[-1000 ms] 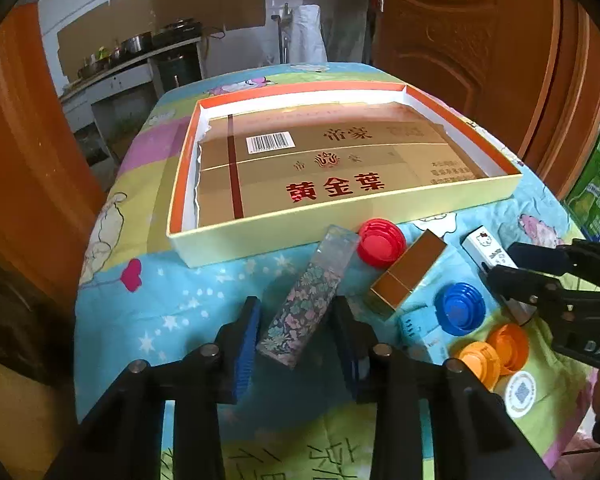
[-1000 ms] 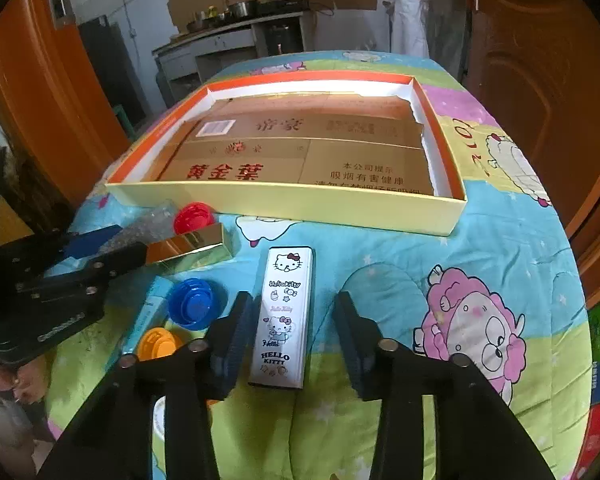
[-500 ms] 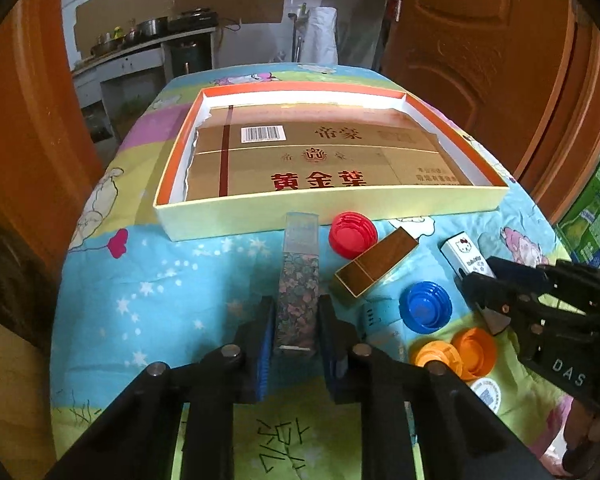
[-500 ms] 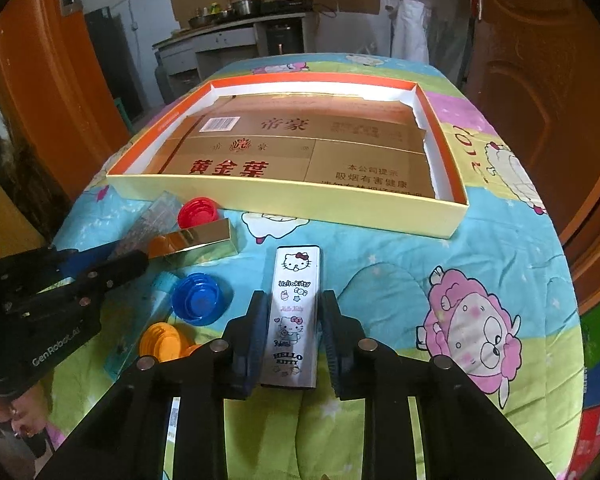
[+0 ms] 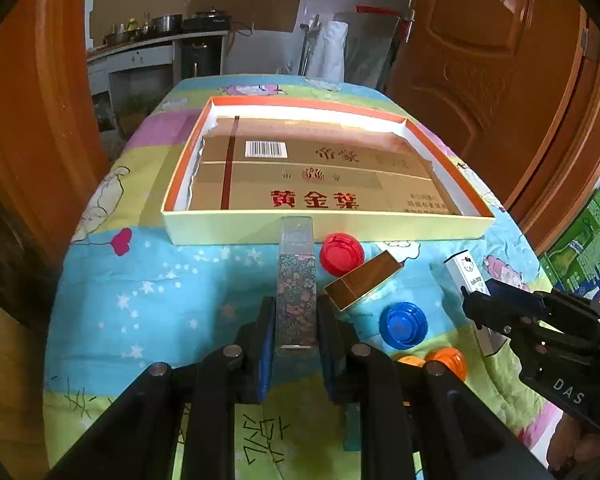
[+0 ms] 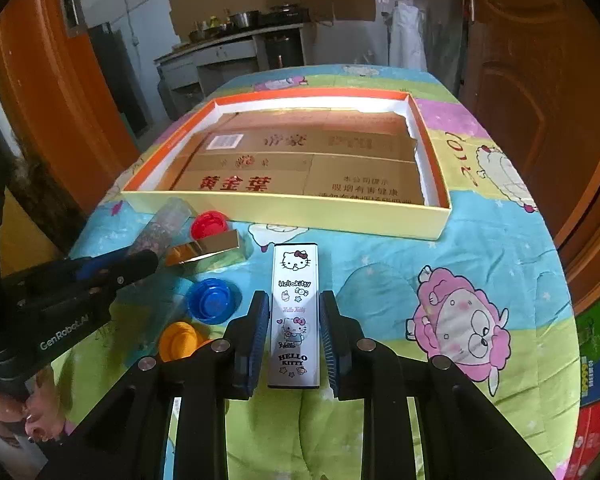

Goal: Organize rigid objects
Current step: 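Release the glitter tube in the tray while right sets Hello Kitty box beside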

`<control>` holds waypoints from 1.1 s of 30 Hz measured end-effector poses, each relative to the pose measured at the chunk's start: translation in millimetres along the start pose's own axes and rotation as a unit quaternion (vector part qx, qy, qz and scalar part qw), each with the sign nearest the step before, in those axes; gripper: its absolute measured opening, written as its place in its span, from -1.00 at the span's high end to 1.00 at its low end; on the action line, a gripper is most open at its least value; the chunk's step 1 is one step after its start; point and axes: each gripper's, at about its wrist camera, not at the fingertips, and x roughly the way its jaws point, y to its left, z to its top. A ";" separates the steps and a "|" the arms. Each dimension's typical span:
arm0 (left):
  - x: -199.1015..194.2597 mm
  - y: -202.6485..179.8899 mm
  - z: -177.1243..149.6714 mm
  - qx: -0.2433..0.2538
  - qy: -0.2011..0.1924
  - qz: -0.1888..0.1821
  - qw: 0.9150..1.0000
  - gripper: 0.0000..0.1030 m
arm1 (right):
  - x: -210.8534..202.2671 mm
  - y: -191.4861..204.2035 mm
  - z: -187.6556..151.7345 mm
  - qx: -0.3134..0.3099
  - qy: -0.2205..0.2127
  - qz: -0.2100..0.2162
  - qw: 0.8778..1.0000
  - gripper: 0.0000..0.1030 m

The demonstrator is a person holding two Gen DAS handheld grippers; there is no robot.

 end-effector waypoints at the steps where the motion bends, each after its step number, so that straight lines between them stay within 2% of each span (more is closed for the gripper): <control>1: -2.1 -0.6 0.5 0.000 -0.003 -0.001 1.000 0.62 | -2.5 0.0 0.2 0.000 -0.002 0.002 1.000 0.49; 15: -46.2 -18.5 34.0 0.004 -0.054 -0.010 0.998 0.62 | -38.3 4.1 21.8 -0.007 -0.047 0.008 0.999 0.49; 21: -47.7 -19.8 57.2 -0.010 -0.056 -0.020 0.998 0.62 | -44.7 1.5 43.5 -0.019 -0.065 -0.003 0.998 0.49; 33: -34.0 -17.9 99.8 -0.016 -0.067 -0.009 0.998 0.61 | -34.7 -10.1 93.6 -0.017 -0.087 0.002 0.996 0.49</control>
